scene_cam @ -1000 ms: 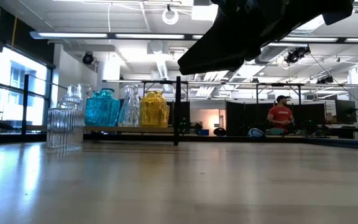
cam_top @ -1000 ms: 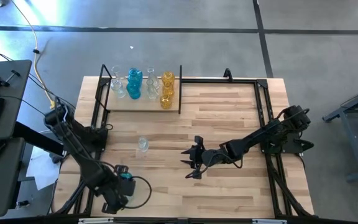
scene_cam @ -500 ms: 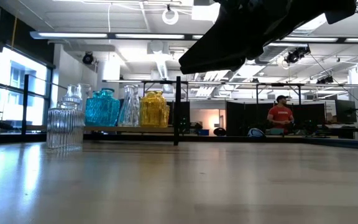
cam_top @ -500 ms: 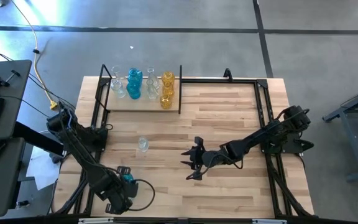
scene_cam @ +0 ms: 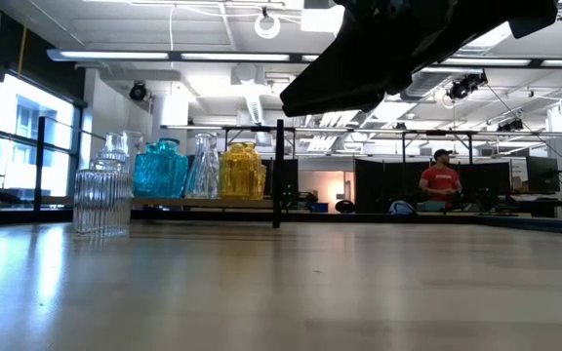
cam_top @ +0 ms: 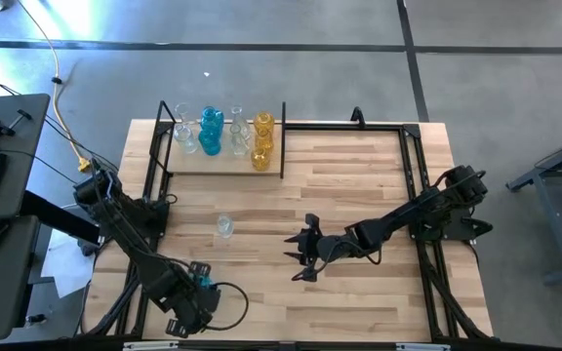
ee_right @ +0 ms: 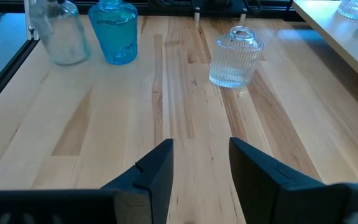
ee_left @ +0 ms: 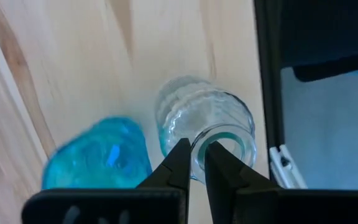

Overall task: Sort vases onto shelf
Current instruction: Put the transparent vase on the shelf aligned with the other transparent vase

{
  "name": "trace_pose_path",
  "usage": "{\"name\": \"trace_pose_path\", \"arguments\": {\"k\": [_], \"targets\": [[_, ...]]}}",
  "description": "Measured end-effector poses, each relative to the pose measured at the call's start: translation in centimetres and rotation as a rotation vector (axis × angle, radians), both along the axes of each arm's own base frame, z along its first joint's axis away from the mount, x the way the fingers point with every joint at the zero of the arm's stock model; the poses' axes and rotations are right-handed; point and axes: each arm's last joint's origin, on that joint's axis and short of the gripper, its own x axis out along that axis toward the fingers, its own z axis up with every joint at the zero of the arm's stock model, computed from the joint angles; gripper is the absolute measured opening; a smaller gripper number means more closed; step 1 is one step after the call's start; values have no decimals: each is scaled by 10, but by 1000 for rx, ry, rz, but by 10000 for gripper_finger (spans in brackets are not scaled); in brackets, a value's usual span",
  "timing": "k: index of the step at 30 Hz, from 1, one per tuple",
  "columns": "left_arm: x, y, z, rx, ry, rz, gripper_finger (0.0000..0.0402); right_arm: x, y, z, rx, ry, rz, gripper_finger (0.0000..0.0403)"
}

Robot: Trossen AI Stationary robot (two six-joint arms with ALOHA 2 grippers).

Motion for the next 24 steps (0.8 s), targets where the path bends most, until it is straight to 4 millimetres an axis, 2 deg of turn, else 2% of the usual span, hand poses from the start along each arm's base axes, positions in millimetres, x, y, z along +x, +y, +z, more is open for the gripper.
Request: {"name": "trace_pose_path", "arguments": {"k": [6,12,14,18,21,24], "targets": [[18,7,20,-28,-60,-13,12,0,0,0,0,0,0,138],[39,40,43,68,-54,115,10,0,0,-1,-4,9,0,138],[43,54,56,97,-66,144,10,-1,0,-1,-3,11,-1,138],[49,90,91,113,-141,256,10,-1,0,-1,1,16,6,138],[47,127,112,109,-196,381,10,-2,1,-2,13,25,8,138],[41,169,125,129,-193,522,10,-3,3,-3,9,34,15,138]]}}
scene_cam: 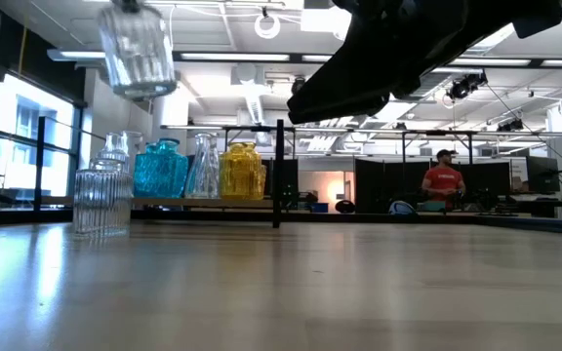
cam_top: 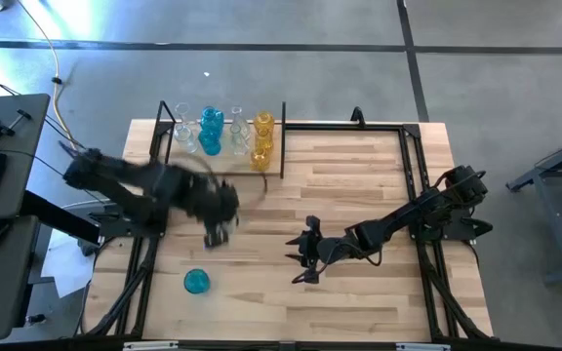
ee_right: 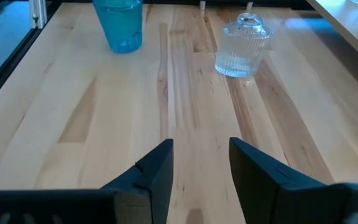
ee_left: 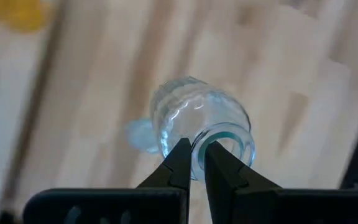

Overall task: Sort vases onto shelf
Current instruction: Put the transparent vase on the shelf aligned with the other transparent vase

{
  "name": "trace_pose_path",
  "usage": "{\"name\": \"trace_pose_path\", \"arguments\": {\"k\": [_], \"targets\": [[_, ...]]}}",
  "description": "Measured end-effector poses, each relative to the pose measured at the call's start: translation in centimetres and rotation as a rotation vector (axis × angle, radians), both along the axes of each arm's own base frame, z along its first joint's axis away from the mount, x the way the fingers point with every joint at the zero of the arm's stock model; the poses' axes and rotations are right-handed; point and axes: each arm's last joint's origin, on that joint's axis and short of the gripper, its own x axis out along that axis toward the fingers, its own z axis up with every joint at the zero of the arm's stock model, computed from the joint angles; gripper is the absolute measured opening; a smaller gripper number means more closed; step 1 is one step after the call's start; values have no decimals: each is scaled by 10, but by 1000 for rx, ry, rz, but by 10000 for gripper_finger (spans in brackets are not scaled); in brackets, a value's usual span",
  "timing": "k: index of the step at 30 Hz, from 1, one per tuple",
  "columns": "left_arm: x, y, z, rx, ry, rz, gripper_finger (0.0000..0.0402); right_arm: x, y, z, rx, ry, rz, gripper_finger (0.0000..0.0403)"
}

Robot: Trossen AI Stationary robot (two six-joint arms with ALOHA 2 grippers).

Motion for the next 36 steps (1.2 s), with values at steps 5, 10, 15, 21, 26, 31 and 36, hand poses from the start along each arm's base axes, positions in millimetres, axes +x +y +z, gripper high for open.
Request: {"name": "trace_pose_path", "arguments": {"k": [5,10,15,21,26,31,36], "targets": [[-7,68,9,29,13,181,10,-1,2,0,-7,3,9,138],[-5,122,5,43,2,266,10,-1,2,0,-11,4,10,138],[-5,164,-19,-29,-6,309,11,-1,2,-1,-11,7,9,138],[-11,199,-44,-35,1,404,11,-1,2,-1,-9,7,8,138],[-14,214,-50,-22,-39,457,11,-1,1,-1,-9,7,7,138],[-17,221,-49,-20,-58,493,11,-1,2,-1,-9,7,8,138],[-14,229,-57,-35,-27,528,12,-1,2,-1,-9,7,8,138]]}}
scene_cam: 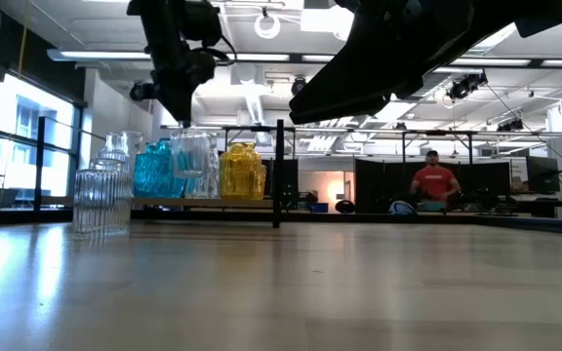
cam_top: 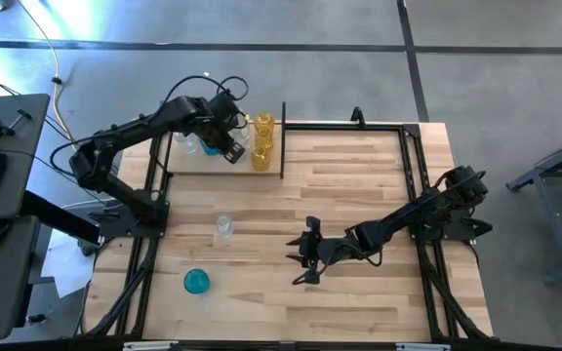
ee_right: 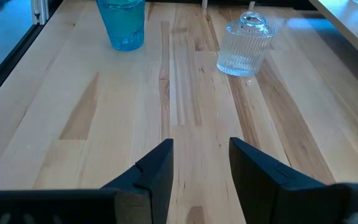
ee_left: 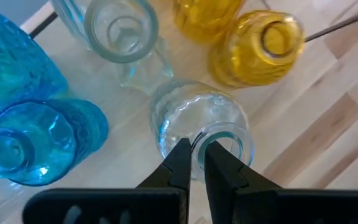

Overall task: Sort vases onto shelf
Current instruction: Put the transparent vase on the shelf aligned with the other transparent vase

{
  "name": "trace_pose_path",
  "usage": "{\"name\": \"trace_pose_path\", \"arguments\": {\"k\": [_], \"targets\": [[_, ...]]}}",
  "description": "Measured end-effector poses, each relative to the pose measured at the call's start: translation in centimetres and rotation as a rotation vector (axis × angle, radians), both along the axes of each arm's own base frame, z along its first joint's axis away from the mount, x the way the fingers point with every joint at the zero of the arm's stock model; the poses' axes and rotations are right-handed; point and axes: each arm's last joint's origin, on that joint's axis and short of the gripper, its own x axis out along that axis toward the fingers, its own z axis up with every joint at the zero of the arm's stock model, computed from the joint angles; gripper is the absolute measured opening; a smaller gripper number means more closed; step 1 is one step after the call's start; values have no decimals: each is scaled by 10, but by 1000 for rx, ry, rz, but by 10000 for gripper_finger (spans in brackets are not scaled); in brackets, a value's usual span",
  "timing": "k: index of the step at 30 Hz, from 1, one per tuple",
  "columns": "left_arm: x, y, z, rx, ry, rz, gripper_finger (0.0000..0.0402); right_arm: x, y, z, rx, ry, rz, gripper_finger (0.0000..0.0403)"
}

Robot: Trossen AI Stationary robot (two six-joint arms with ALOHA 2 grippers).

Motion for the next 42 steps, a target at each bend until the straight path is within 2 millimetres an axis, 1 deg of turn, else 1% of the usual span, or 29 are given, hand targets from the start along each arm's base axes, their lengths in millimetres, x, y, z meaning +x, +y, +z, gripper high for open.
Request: {"name": "trace_pose_path", "arguments": {"k": [6,10,42], "targets": [[8,12,-18,-35,51,19,12,0,0,0,0,0,0,138],[10,16,-22,-33,46,20,12,0,0,0,0,0,0,138],[11,15,-22,-41,45,23,12,-1,2,0,0,0,6,138]]}}
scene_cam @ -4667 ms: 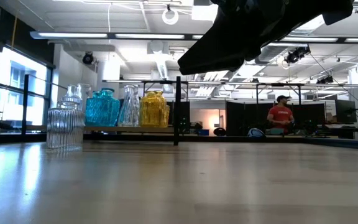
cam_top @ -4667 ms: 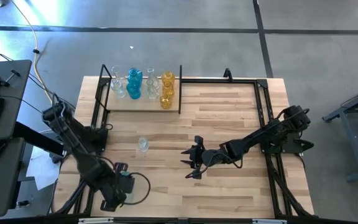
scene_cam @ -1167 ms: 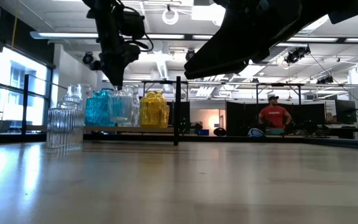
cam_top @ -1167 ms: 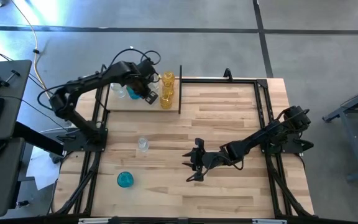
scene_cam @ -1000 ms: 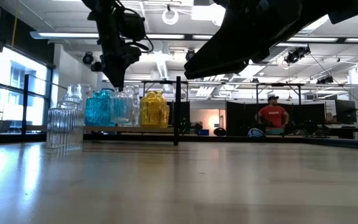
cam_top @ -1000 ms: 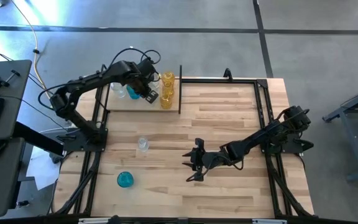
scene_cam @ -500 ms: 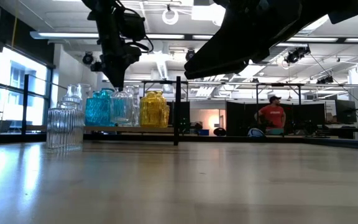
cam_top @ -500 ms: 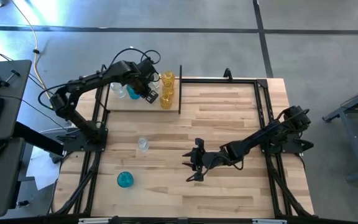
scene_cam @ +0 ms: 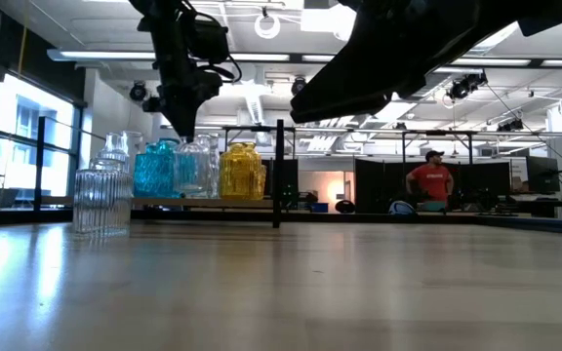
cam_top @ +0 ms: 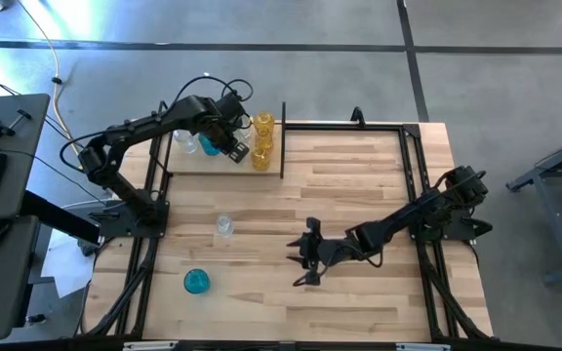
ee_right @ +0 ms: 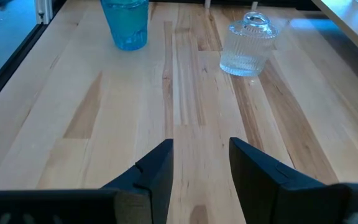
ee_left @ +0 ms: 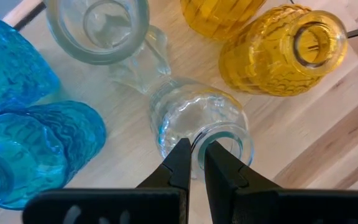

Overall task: Sort vases onto shelf
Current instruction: Put the transparent vase on the shelf aligned with the other transparent vase

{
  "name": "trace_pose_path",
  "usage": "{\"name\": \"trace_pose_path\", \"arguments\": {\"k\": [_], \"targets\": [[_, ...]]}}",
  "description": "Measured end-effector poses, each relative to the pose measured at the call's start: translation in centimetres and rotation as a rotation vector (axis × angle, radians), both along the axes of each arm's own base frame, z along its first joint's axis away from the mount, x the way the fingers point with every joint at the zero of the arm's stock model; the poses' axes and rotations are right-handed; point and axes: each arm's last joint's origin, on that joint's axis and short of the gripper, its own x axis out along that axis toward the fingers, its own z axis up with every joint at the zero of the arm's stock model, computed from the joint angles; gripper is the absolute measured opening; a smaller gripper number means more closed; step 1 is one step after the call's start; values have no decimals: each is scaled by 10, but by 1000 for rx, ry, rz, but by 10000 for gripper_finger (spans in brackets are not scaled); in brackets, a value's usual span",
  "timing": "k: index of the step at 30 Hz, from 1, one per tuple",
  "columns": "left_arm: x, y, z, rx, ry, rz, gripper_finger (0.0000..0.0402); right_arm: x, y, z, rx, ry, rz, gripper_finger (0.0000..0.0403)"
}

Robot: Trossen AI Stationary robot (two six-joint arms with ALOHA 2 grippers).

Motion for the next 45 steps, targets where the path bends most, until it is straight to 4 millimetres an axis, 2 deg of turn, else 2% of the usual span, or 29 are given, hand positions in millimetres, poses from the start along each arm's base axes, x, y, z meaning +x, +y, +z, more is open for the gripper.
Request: {"name": "trace_pose_path", "arguments": {"k": [29,45], "targets": [[8,3,-9,-12,-6,-3,14,-1,2,0,-1,0,4,138],[8,4,-9,10,14,-23,85,-1,2,0,-3,0,6,138]]}}
